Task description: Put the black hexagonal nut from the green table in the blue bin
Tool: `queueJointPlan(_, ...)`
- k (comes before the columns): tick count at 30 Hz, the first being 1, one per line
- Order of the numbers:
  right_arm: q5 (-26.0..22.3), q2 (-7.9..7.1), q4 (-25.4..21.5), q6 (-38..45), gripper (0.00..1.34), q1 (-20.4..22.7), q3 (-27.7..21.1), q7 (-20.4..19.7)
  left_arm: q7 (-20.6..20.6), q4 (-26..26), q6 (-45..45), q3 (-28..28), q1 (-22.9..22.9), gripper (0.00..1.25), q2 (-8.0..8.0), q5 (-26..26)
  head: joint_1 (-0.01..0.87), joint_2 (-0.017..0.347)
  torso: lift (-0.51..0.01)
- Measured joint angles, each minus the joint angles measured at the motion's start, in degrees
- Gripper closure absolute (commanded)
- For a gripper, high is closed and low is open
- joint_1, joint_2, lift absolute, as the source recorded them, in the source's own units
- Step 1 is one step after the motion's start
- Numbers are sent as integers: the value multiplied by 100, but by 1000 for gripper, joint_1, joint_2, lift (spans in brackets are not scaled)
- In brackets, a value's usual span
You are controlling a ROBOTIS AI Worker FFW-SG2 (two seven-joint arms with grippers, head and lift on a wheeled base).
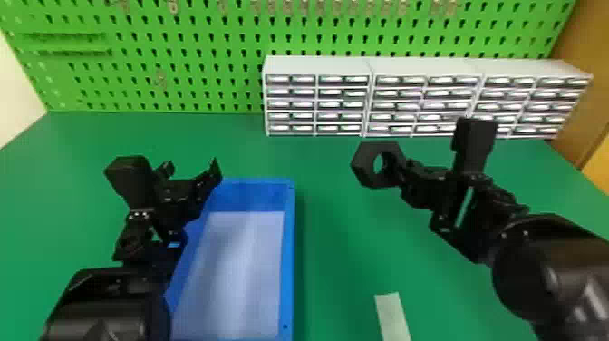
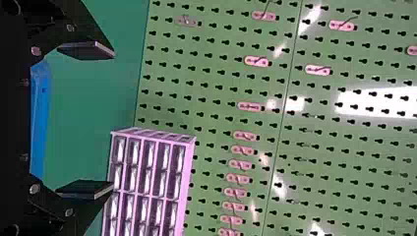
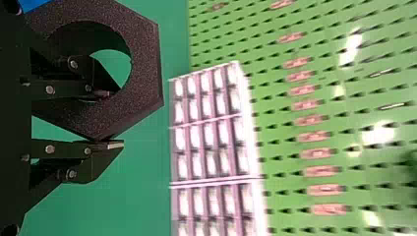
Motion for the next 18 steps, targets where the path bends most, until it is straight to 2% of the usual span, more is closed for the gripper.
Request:
queueJointPlan(7,634,281,10,-1457,1018,277,-106,296,4,5,0,-15,-13,321,0,2,686,51,-97)
queueJointPlan(12,797,499,27,-1856,1018,403,-221,445,5,9,0,-10,-12,321,0,14,686,51,-97)
queueJointPlan(15,802,500,27,-1722,1018,373,-179,504,4,9,0,-9,-7,321,0,17,686,51,-97)
queueJointPlan(18,714,399,27,-1460,1018,261,-23,551,3,9,-1,-15,-7,321,0,18,686,51,-97)
